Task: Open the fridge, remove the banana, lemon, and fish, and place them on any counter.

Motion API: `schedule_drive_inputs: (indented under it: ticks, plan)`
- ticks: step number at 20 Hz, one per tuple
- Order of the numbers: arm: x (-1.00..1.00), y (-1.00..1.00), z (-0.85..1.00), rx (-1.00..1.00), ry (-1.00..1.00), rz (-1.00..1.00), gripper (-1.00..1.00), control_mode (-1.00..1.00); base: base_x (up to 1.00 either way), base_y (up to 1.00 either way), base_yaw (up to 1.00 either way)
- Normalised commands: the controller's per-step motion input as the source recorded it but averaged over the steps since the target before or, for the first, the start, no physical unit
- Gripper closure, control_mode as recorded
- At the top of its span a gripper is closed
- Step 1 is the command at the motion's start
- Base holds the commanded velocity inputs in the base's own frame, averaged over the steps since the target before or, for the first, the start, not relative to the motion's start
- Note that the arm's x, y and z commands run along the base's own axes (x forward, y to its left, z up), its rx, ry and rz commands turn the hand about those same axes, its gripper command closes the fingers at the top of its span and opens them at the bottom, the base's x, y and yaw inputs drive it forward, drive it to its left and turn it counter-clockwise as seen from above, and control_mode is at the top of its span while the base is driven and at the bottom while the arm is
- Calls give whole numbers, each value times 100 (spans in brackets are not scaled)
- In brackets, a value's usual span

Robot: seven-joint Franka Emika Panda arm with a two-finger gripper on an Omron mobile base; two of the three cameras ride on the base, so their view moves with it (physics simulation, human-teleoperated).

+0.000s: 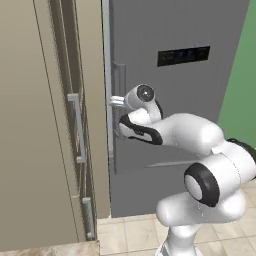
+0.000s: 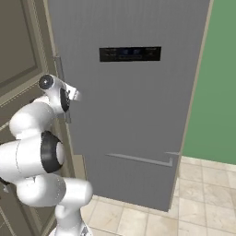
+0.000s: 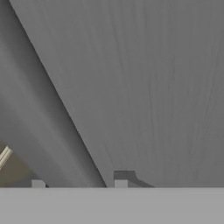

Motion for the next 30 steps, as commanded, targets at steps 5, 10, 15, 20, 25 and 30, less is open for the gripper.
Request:
schedule_drive_inputs:
  ticks: [5, 10, 15, 20, 25, 30]
  plan:
    - [-100, -66, 0, 0, 3, 6, 100, -100, 0, 0, 0]
    - [-99, -66, 0, 0, 6, 1, 100, -100, 0, 0, 0]
    - [-79, -61, 0, -1, 6, 6, 100, -100, 0, 0, 0]
    - [-51, -44, 0, -1, 0, 12, 100, -100, 0, 0, 0]
    - [-29, -39, 0, 0, 0, 13, 100, -100, 0, 0, 0]
    - [-7, -35, 12, 0, 0, 12, 100, -100, 0, 0, 0]
